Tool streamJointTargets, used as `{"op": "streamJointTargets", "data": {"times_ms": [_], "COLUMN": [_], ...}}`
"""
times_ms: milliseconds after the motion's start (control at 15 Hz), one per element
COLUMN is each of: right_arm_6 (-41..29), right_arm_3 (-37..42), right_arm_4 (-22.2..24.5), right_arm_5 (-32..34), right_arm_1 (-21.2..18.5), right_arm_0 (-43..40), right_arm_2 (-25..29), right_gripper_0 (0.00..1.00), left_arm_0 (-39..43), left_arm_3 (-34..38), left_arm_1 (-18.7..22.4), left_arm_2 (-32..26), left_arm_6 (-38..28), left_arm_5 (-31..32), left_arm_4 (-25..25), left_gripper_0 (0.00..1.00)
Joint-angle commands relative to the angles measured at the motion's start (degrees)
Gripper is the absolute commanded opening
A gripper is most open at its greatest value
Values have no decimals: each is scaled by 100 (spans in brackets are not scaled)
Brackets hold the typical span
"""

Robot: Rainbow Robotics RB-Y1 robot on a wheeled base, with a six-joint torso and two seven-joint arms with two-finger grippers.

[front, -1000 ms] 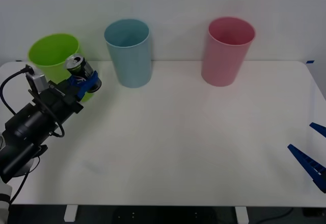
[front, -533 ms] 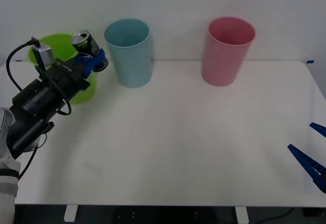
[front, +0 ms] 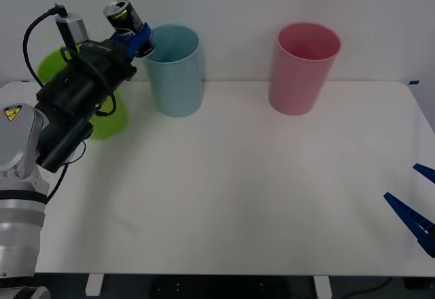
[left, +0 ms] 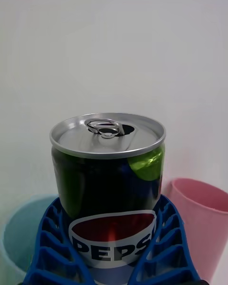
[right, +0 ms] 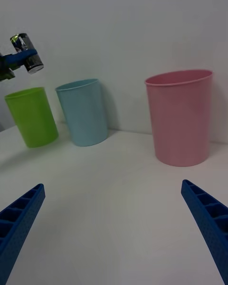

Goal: Grasp the object on the table and drop it into the matching bin: aluminum can to the light blue bin, PET bottle to the pink bin.

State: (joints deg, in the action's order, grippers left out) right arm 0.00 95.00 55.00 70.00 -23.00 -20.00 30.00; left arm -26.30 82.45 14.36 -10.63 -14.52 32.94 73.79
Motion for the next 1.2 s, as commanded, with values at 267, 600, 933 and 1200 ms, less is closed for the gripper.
{"op": "streamJointTargets", "data": {"times_ms": [267, 600, 933, 1200], "right_arm_6": [0, 0, 0, 0], "right_arm_3": [0, 0, 0, 0], "right_arm_4": [0, 0, 0, 0], "right_arm_5": [0, 0, 0, 0], "right_arm_1": [0, 0, 0, 0], "right_arm_0": [0, 0, 0, 0], "right_arm_2": [0, 0, 0, 0], "right_gripper_0": [100, 100, 100, 100], "left_arm_0": [-666, -1369, -2072, -2599], "left_arm_3": [-554, -1468, -2400, -3138], "left_arm_1": [-12, -56, -153, -153], "left_arm_2": [386, 413, 422, 422], "left_arm_6": [-51, 81, 239, 388], "left_arm_5": [-939, -1229, -1501, -1756], "left_arm_4": [250, 663, 1015, 1120], "left_gripper_0": [0, 0, 0, 0]}}
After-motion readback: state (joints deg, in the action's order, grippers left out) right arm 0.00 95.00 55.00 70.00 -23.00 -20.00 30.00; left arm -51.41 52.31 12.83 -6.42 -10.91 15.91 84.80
